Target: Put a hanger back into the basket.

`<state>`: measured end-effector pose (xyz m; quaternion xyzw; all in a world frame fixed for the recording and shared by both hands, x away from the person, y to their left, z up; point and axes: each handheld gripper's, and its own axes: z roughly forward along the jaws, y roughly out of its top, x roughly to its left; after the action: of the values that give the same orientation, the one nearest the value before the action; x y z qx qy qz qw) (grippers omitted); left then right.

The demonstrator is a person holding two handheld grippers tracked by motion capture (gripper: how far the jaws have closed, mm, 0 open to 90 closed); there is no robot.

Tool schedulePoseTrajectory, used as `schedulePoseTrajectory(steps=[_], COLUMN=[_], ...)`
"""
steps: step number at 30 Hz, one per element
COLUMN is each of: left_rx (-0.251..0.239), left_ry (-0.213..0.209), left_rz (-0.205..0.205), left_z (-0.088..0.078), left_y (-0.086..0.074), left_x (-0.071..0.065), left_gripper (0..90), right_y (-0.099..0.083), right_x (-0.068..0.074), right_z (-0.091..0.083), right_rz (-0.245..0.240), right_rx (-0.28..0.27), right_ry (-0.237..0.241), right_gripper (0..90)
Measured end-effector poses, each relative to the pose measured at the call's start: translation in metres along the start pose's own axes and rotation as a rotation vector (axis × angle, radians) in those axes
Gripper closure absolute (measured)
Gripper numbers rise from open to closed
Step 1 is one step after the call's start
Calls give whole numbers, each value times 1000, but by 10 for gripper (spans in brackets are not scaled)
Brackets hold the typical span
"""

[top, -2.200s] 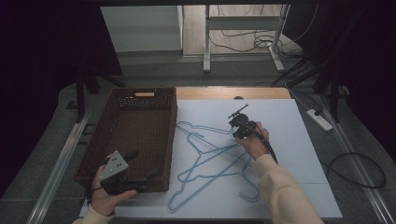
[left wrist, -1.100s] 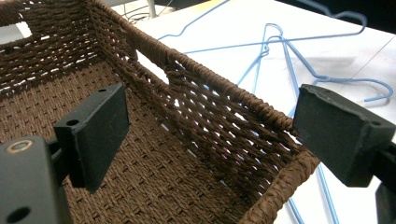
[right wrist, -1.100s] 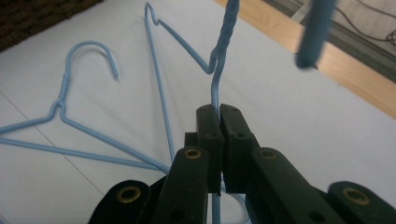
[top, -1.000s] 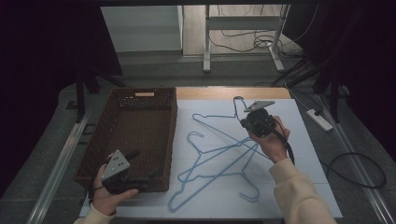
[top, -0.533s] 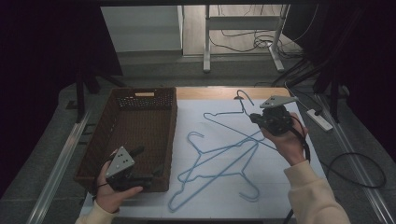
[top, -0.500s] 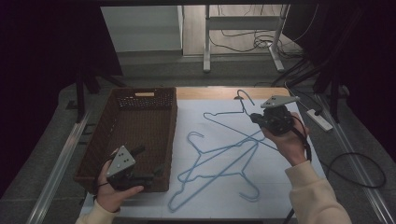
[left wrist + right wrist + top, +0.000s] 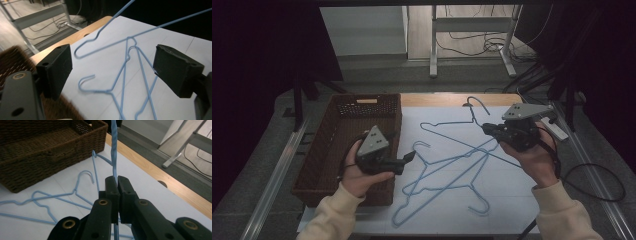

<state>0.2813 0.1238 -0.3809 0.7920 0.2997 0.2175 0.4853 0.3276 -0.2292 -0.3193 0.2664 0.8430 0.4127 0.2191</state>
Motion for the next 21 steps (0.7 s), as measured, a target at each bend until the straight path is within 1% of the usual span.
schedulePoseTrajectory(steps=[3,6,8,9,11,13,15,16,19,21], left_rx=[34,83,97,110,125,132,150,157,168,172], left_ry=[-20,-41,-53,-48,-54,-47,-66,-67,-74,-85], left_rz=[29,72,72,87,106,129,155,170,208,228], left_z=[23,48,59,67,77,87,97,101,108,110], left_y=[11,21,25,27,30,33,35,36,37,37], left_x=[0,0,0,0,1,-1,-2,-3,-5,-7], left_gripper=[191,198,211,214,235,253,288,299,416,534], right_y=[-1,-4,-6,-6,-7,-8,-9,-9,-10,-11], right_x=[2,3,4,4,5,6,6,6,6,5], right_z=[-4,-6,-7,-7,-8,-9,-10,-10,-11,-11], right_rz=[8,6,6,8,6,6,5,5,5,6], right_rx=[-7,-12,-16,-16,-20,-18,-21,-23,-25,-25], right_ry=[30,43,54,60,70,77,87,88,99,105], right_gripper=[882,882,882,881,882,882,882,882,881,881])
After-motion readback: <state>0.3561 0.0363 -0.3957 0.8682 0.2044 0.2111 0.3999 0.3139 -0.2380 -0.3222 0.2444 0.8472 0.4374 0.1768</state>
